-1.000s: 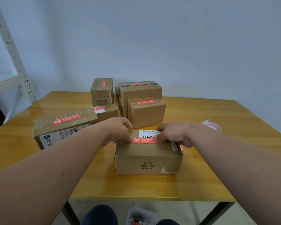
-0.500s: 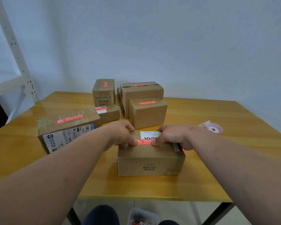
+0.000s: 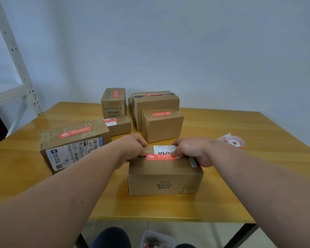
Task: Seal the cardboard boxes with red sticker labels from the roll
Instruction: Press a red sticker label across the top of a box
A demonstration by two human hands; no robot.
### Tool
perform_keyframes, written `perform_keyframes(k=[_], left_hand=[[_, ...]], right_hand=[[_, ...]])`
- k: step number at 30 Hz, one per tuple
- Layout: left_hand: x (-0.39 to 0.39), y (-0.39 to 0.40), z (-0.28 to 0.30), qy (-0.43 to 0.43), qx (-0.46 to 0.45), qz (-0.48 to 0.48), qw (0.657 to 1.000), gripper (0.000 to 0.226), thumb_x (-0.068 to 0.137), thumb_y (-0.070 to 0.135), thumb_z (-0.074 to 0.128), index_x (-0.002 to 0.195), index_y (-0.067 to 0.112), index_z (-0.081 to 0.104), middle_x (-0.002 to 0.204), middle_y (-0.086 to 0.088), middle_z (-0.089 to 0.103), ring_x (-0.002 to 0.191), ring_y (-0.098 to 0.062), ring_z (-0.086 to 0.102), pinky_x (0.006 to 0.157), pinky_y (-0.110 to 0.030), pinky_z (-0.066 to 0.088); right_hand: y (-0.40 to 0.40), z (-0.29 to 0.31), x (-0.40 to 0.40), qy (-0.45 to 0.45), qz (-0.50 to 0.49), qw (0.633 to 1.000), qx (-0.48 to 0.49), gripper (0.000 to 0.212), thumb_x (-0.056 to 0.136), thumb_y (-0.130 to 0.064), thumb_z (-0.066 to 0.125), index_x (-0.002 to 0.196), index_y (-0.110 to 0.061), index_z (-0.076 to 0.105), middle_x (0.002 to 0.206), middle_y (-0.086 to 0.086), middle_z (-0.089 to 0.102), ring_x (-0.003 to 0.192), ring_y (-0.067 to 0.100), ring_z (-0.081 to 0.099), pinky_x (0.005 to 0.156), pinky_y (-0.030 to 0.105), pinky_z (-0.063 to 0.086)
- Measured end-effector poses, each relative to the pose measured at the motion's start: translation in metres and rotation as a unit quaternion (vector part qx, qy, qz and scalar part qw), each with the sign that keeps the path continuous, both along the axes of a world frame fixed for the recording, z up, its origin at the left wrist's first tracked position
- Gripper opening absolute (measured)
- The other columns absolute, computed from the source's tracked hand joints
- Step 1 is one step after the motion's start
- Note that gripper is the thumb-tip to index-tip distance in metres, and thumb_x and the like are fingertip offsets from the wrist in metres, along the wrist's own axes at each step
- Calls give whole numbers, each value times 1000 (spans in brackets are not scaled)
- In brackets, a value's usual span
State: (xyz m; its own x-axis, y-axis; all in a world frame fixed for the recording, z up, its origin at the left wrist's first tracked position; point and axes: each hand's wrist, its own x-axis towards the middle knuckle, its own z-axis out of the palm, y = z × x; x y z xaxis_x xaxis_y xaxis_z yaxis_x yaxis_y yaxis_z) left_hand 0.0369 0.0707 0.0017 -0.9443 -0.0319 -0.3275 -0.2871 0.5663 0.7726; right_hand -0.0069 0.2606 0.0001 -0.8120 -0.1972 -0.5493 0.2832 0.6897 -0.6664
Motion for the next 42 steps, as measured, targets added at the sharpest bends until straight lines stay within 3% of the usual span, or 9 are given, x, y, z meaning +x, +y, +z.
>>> perform_keyframes(k=[5, 9, 17, 21, 25, 28, 34, 39, 42], left_hand=[[-1, 4, -5, 22, -10, 3, 1000, 29, 89, 22, 68, 115, 23, 56, 105, 0, 56, 94, -13, 52, 62, -21, 39], [-2, 2, -7, 21, -18, 6, 1000, 33, 90, 20, 68, 121, 23, 55, 102, 1, 53, 94, -13, 52, 61, -20, 38], [4, -2, -3, -1, -18, -22, 1000, 53, 84, 24, 74, 132, 25, 51, 119, 0, 48, 110, -19, 46, 89, -30, 40], [4, -7, -2, -15, 2, -24, 1000, 50, 87, 16, 70, 132, 26, 52, 122, -3, 53, 111, -20, 49, 84, -29, 41], [2, -2, -5, -2, -3, -18, 1000, 42, 89, 20, 69, 128, 23, 52, 119, -1, 52, 109, -19, 47, 86, -29, 39], [0, -3, -7, 3, -5, -5, 1000, 41, 90, 17, 67, 127, 23, 53, 117, -3, 55, 106, -18, 50, 82, -28, 40], [0, -5, -7, 5, -3, -7, 1000, 39, 91, 15, 65, 126, 26, 55, 114, -2, 57, 100, -15, 53, 67, -22, 41], [5, -16, -5, -13, 38, 17, 999, 51, 87, 7, 67, 131, 26, 52, 115, -6, 56, 101, -21, 54, 67, -26, 46], [13, -24, -9, -31, 50, 79, 995, 49, 92, 26, 64, 138, 22, 47, 113, -10, 52, 98, -24, 53, 65, -31, 49]], right_hand=[[-1, 1, 4, -15, -5, 1000, -14, 37, 88, -28, 67, 122, -19, 56, 113, 10, 64, 103, 25, 63, 93, 38, 51], [1, 0, 3, -3, 20, 1000, -5, 41, 88, -18, 67, 126, -21, 52, 119, 10, 60, 109, 27, 59, 99, 42, 48], [5, -3, 2, -17, 35, 999, -17, 60, 82, -15, 74, 135, -24, 47, 123, 9, 58, 111, 26, 58, 100, 41, 47], [7, -1, 0, -30, 22, 998, -44, 52, 86, -7, 64, 134, -21, 50, 124, 11, 59, 113, 28, 58, 101, 42, 47], [2, -4, -1, -9, 10, 1000, -1, 43, 86, -31, 67, 125, -19, 55, 116, 10, 64, 108, 27, 62, 100, 43, 48], [2, -3, 0, 30, 25, 999, 18, 37, 94, -20, 57, 131, -20, 53, 121, 9, 60, 113, 26, 57, 103, 43, 45], [3, -2, 5, 17, 30, 999, -2, 40, 91, -22, 63, 131, -23, 53, 120, 7, 62, 110, 24, 60, 101, 41, 47], [11, 1, 4, 31, 19, 999, -17, 54, 91, -11, 60, 140, -27, 45, 132, 7, 53, 118, 25, 52, 106, 40, 43], [18, 3, 6, 31, -42, 999, 6, 36, 91, -35, 60, 123, -20, 51, 123, 9, 57, 111, 25, 55, 100, 42, 46]])
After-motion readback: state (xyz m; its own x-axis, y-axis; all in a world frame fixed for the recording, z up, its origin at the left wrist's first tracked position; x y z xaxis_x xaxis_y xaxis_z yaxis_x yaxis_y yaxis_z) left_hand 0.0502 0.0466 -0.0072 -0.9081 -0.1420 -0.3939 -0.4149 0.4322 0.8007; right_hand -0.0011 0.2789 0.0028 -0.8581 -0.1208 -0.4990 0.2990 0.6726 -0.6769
